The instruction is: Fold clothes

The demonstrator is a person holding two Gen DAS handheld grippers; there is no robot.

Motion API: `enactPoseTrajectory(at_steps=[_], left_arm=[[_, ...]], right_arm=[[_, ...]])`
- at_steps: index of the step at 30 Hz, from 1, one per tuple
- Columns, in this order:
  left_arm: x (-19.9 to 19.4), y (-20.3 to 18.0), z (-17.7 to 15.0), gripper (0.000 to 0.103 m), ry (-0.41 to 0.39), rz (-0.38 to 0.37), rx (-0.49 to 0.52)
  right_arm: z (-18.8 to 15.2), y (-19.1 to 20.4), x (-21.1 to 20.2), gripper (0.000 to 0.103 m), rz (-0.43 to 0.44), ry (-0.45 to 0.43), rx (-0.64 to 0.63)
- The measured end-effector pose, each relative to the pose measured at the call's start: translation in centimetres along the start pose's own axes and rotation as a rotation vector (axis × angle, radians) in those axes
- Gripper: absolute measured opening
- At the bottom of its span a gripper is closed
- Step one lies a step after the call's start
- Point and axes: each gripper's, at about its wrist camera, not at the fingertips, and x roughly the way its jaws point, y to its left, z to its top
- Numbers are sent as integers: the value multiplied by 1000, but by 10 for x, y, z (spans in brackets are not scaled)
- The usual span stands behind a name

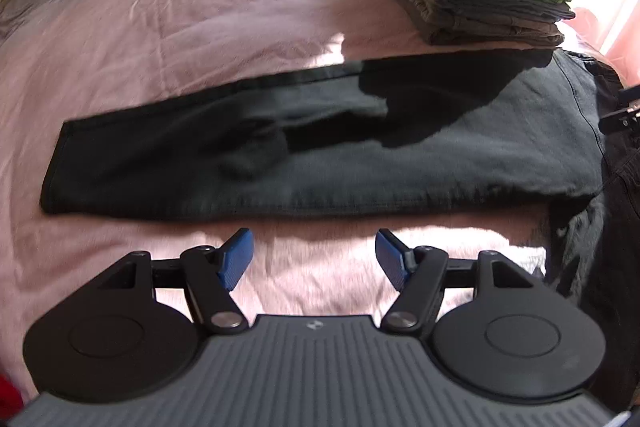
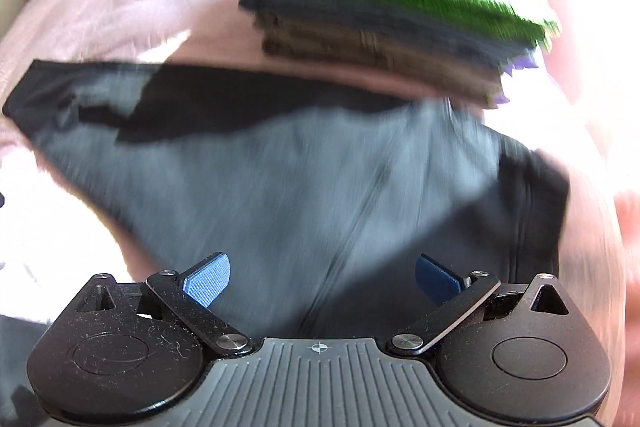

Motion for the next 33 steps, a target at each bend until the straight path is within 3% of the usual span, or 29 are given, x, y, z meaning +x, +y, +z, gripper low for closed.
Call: enactPoseTrajectory(at_steps=[4, 9, 12, 17, 22, 25, 27, 28, 31, 33], left_arm=[[39, 21, 36, 64, -76, -17, 114], [77, 46, 73, 64, -94, -52, 246], [96, 62, 91, 63, -73, -83, 308], [128, 83, 109, 60, 2, -135, 421], [162, 103, 110, 61, 105, -193, 454], [172, 106, 102, 63, 125, -199, 441], [172, 104, 98, 57, 122, -196, 451], [171, 102, 96, 51, 120, -194, 461], [156, 92, 88, 17, 88, -113, 537], [138, 88, 80, 4, 50, -46, 553]], right_arm=[[36, -21, 23, 102, 28, -69, -108], [70, -49, 48, 99, 69, -90, -168], [85, -67, 62, 92, 108, -70, -171], [101, -95, 84, 92, 182, -25, -156], [107, -114, 110, 92, 238, 58, -126], [108, -115, 121, 91, 253, 84, -115], [108, -110, 120, 78, 241, 84, -134], [109, -108, 117, 58, 237, 83, -144], [110, -101, 101, 26, 214, 66, -171], [104, -97, 82, 21, 196, 21, -178]])
